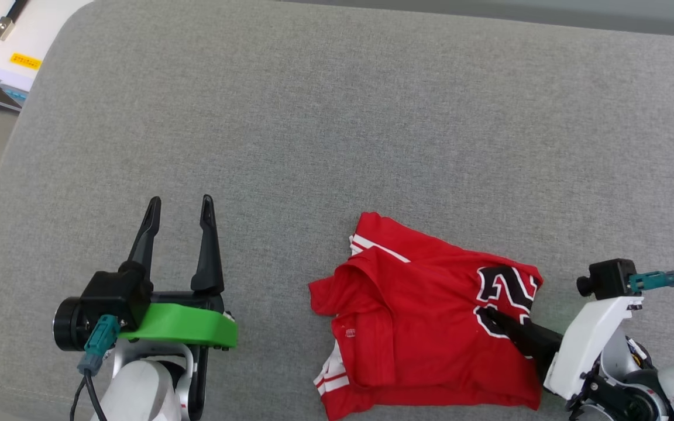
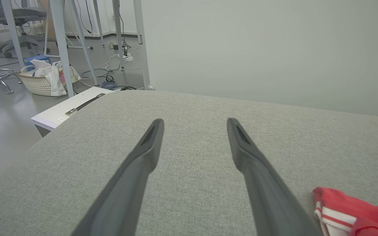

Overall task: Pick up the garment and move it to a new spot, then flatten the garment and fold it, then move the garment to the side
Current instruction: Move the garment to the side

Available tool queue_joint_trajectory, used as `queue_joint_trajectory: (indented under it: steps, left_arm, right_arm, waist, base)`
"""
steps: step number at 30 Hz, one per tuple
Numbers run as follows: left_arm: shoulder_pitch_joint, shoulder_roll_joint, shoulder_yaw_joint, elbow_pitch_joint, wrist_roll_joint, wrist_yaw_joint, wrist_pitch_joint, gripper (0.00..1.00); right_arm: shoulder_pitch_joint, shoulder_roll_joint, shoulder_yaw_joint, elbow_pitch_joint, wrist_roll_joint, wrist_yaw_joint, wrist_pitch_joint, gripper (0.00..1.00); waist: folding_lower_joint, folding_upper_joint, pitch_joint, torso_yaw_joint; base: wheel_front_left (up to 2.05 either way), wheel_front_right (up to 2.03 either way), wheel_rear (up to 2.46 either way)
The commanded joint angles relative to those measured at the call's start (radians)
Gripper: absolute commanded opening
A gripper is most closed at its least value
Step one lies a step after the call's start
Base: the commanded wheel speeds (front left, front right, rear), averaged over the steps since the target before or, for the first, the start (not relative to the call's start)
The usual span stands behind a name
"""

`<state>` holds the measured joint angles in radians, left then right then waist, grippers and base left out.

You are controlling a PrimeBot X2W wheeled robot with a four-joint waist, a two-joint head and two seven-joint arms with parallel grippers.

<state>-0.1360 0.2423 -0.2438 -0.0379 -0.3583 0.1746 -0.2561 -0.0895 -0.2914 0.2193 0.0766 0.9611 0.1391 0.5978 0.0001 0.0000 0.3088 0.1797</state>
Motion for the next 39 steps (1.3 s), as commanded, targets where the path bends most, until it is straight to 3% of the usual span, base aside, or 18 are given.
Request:
queue_joint_trajectory:
  steps: [1, 7, 12, 21, 24, 29, 39]
  left_arm:
    - [-0.009, -0.007, 0.008, 0.004, 0.009, -0.007, -0.006, 1.00]
    - [0.016, -0.002, 0.026, -0.007, 0.022, -0.012, -0.006, 1.00]
    - [0.016, 0.003, 0.034, -0.018, 0.022, -0.019, -0.006, 1.00]
    - [-0.025, 0.035, 0.035, -0.066, 0.056, -0.025, -0.001, 1.00]
    - [-0.045, 0.050, 0.030, -0.094, 0.066, -0.026, 0.023, 1.00]
    - [-0.122, 0.077, 0.002, -0.142, 0.094, -0.049, 0.073, 1.00]
    - [-0.289, 0.088, -0.064, -0.209, 0.138, -0.094, 0.156, 1.00]
  right_arm:
    - [-0.001, -0.008, 0.024, 0.005, -0.028, -0.008, -0.006, 0.00]
    - [-0.051, -0.081, 0.049, -0.130, -0.161, -0.008, -0.029, 0.00]
    - [-0.065, -0.135, 0.031, -0.253, -0.249, -0.008, 0.014, 0.00]
    - [-0.061, -0.188, -0.096, -0.329, -0.338, -0.008, 0.094, 0.00]
    - [-0.095, -0.188, -0.132, -0.280, -0.322, -0.008, 0.097, 0.00]
    - [-0.202, -0.225, -0.170, -0.136, -0.317, -0.008, 0.074, 0.00]
    - [-0.443, -0.359, -0.217, 0.185, -0.389, -0.008, -0.039, 0.00]
  waist:
    - [-0.0001, 0.0000, -0.027, -0.023]
    - [-0.0001, 0.0000, -0.079, -0.097]
    - [-0.0001, 0.0000, -0.082, -0.191]
    - [-0.0001, 0.0000, -0.002, -0.410]
    - [-0.0001, 0.0000, 0.048, -0.482]
    - [-0.0001, 0.0000, 0.133, -0.545]
    - [-0.0001, 0.0000, 0.302, -0.514]
  base:
    - [0.00, 0.00, 0.00]
    - [0.00, 0.00, 0.00]
    - [0.00, 0.00, 0.00]
    - [0.00, 0.00, 0.00]
    - [0.00, 0.00, 0.00]
    - [0.00, 0.00, 0.00]
    - [0.00, 0.00, 0.00]
